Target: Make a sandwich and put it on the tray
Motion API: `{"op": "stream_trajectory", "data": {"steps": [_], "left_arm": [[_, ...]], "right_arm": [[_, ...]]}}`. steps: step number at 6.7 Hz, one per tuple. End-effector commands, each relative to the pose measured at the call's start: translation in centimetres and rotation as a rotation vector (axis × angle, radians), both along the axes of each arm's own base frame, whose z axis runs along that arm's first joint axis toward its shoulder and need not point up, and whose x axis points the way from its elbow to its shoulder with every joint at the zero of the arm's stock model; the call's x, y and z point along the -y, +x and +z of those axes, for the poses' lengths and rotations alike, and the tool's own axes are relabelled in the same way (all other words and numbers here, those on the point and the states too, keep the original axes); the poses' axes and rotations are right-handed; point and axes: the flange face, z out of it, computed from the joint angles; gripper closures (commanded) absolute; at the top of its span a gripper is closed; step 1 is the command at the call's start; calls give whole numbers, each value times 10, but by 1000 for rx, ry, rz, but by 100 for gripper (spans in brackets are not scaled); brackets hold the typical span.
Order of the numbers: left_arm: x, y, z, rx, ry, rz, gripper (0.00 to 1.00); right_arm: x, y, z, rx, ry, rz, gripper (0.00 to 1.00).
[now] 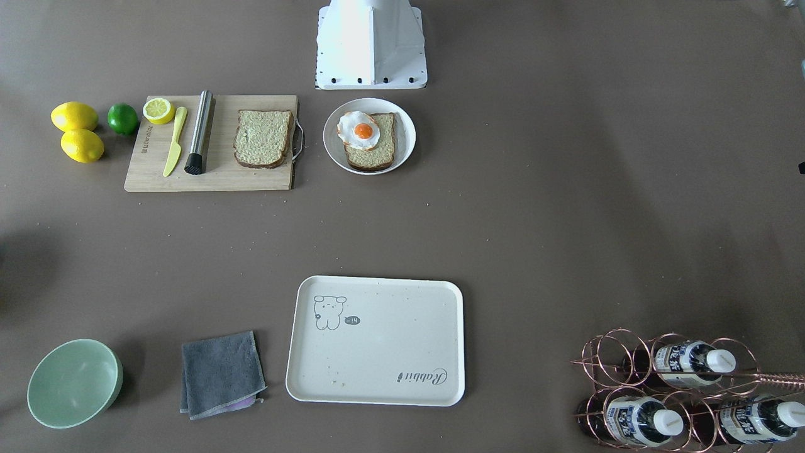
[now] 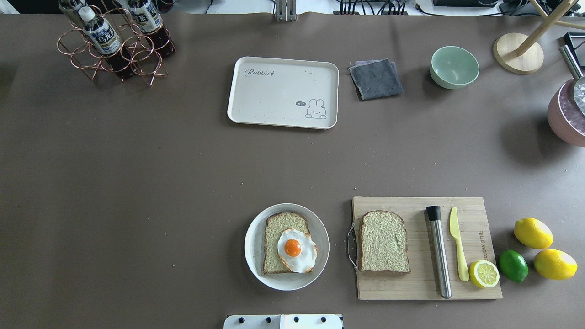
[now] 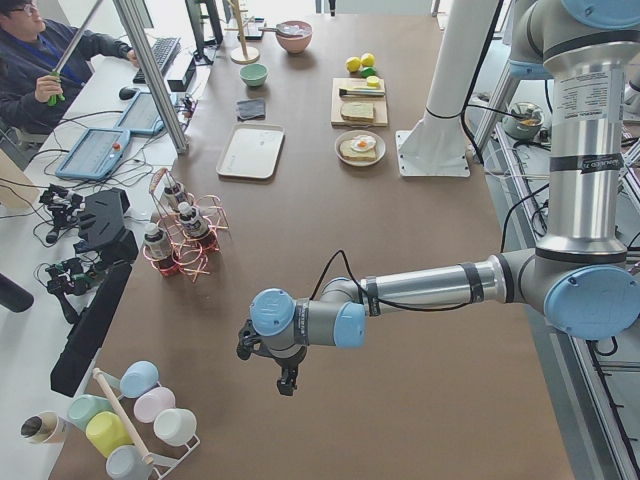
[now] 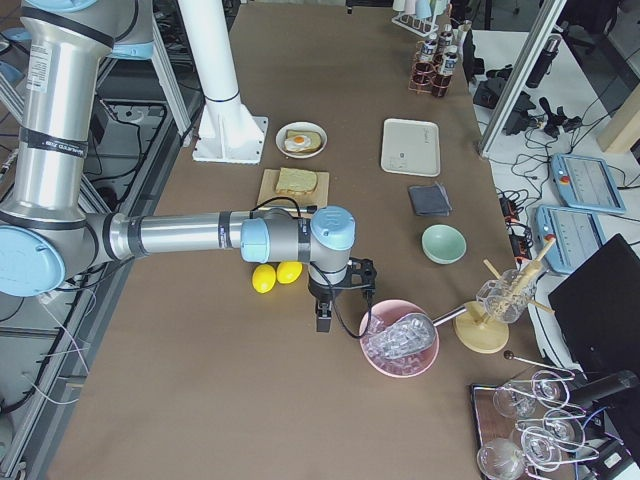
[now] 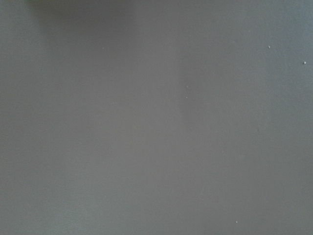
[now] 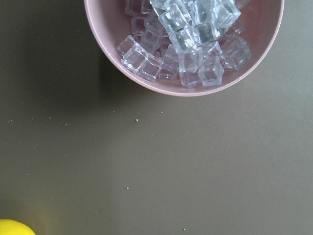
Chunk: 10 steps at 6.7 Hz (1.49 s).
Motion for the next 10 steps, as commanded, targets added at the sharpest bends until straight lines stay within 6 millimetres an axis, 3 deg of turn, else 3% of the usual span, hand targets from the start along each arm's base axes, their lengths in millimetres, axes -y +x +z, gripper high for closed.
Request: {"op": "stream_trajectory", "data": {"steps": [1, 6, 10], "left_arm": [[-2, 0, 1, -5, -4, 1, 2], [11, 1, -14, -8, 34, -2, 2], [12, 1, -13, -9, 24, -3, 2]], "right_arm": [[0, 0, 0, 1, -1, 0, 0], [-4, 0, 6, 0, -14, 0, 0], [-3, 0, 2, 7, -9, -1, 0]]}}
